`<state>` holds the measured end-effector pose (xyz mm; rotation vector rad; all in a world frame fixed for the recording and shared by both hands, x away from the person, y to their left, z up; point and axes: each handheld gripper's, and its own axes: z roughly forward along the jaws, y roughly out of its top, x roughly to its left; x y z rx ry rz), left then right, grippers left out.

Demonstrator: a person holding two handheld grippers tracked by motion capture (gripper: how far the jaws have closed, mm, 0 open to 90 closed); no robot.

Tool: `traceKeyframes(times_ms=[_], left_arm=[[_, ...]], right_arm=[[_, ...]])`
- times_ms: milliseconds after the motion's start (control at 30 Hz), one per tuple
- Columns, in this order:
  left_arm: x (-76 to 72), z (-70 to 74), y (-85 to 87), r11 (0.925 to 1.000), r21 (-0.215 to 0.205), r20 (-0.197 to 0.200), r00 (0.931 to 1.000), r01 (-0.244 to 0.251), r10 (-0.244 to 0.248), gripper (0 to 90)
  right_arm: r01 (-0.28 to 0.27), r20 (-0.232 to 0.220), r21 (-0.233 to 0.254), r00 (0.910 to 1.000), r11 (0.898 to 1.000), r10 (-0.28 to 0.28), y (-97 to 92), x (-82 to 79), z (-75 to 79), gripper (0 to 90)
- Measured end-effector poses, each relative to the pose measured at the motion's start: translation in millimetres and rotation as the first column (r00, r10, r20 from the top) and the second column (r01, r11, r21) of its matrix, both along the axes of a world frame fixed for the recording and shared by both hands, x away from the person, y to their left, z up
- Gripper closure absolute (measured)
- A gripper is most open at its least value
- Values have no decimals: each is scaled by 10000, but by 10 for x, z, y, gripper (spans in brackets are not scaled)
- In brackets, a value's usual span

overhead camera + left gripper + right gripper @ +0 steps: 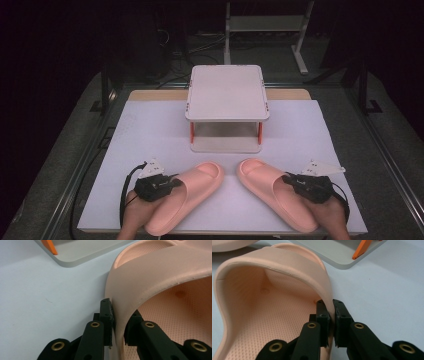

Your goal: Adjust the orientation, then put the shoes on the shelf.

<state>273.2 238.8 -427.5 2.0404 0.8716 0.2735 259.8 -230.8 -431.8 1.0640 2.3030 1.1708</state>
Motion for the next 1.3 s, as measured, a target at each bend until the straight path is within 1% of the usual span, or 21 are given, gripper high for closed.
traceKeyframes(times_ms=[67,200,367,533,633,767,833,1000,1100,1233,1267,1300], left_arm=[[2,10,14,10000,-11,33,10000,-3,3,805],[12,48,65,9998,-141,129,9999,-111,113,809],[6,89,136,9986,-452,202,9994,-280,290,809],[1,125,181,9978,-506,316,9985,-427,443,809],[5,142,197,9969,-610,355,9980,-492,514,809],[-2,153,223,9965,-657,372,9978,-522,547,809],[0,162,237,9965,-640,398,9976,-544,570,809],[1,187,275,9952,-755,464,9967,-623,659,809],[-3,195,291,9950,-757,438,9967,-645,680,809],[-14,229,319,9948,-777,508,9963,-651,692,809],[-20,240,325,9942,-832,506,9961,-677,721,809],[-23,249,332,9939,-847,528,9958,-701,747,809]], right_arm=[[11,2,168,10000,9999,-11,-12,-8,9,838],[16,81,305,10000,9995,-18,-18,-28,37,838],[54,80,413,10000,9991,-57,-29,-42,40,837],[60,75,598,10000,9982,-65,-48,-58,50,837],[58,128,760,9999,9971,-68,-64,-75,62,837],[55,117,762,9999,9971,-64,-67,-83,64,837],[41,131,799,9999,9968,-52,-63,-82,71,836],[-57,178,969,9998,9953,40,-60,-77,92,837],[-54,241,1008,9997,9949,30,-61,-95,105,836],[-116,227,1247,9997,9921,89,-70,-118,124,836],[-176,234,1427,9996,9896,144,-72,-125,138,837],[-176,234,1427,9996,9896,144,-72,-125,138,837]])
